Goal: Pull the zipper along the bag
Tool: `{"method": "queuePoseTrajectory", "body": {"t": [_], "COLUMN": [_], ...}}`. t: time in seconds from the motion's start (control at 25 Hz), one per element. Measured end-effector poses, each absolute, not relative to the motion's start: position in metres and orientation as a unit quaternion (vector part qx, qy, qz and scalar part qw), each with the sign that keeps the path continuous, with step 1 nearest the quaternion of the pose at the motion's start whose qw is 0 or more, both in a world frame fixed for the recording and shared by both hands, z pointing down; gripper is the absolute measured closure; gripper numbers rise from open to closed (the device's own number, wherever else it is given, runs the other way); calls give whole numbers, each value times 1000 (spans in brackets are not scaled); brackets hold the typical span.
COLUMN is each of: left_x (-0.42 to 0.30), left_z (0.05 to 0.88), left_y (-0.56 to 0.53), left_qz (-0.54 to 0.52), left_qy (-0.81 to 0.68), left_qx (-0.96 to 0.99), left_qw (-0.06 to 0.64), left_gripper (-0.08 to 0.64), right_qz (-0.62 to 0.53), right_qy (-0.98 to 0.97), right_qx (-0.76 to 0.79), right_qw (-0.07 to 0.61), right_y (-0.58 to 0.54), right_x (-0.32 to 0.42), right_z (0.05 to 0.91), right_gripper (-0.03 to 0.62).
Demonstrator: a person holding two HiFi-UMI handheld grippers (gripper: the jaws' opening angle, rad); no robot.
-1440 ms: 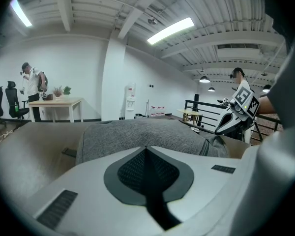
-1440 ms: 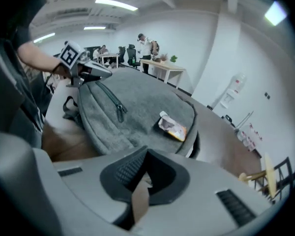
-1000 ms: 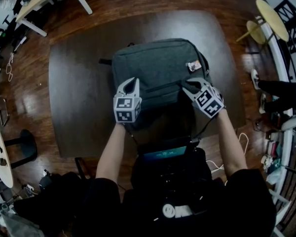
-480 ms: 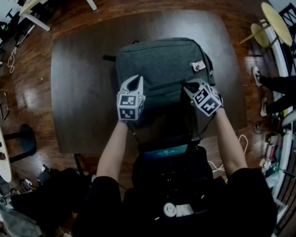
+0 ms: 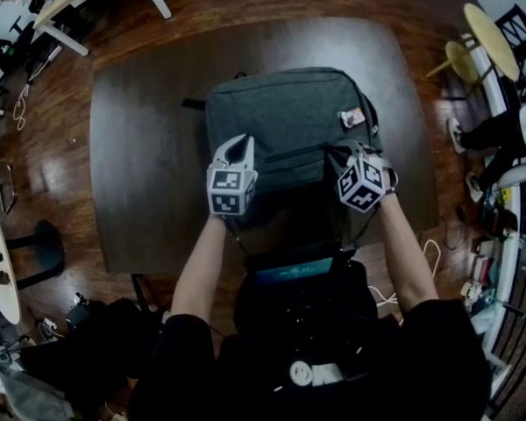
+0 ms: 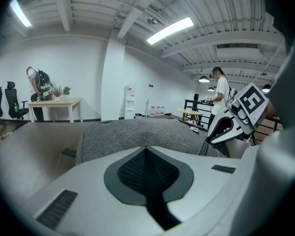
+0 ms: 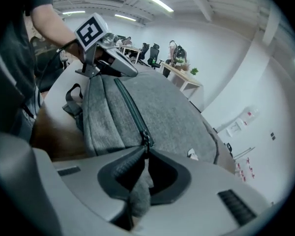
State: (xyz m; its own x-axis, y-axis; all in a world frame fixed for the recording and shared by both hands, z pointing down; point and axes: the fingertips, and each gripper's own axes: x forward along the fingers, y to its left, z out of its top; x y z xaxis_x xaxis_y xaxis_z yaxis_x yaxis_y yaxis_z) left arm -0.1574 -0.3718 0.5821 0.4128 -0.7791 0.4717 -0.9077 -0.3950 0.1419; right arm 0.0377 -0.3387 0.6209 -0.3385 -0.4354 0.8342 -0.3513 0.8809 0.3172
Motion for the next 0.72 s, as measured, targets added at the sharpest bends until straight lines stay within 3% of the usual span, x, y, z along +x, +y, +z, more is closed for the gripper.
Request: {"method": "queuePoseTrajectory", "body": {"t": [0.48, 0.6, 0.64, 0.72], "left_x": [-158, -157, -157, -159], "left_z": [582, 582, 582, 581], "left_y": [-371, -371, -371, -371], "left_qz": [162, 163, 163, 161], "left_qy": [-509, -510, -511, -512], "left_qx": [822, 821, 821, 821], "left_qw": [197, 196, 196, 197], "left_gripper": [558, 558, 558, 559], "right_qz": [-28, 16, 27, 42], "right_qy": [-800, -821, -826, -832], "right_qx": [248, 278, 295, 339], "right_qw": [545, 499, 479, 438], "right_y": [-343, -340, -340, -340], "right_x": [56, 62, 66, 77], "right_z": [628, 620, 613, 594], "right_gripper": [560, 549, 588, 588]}}
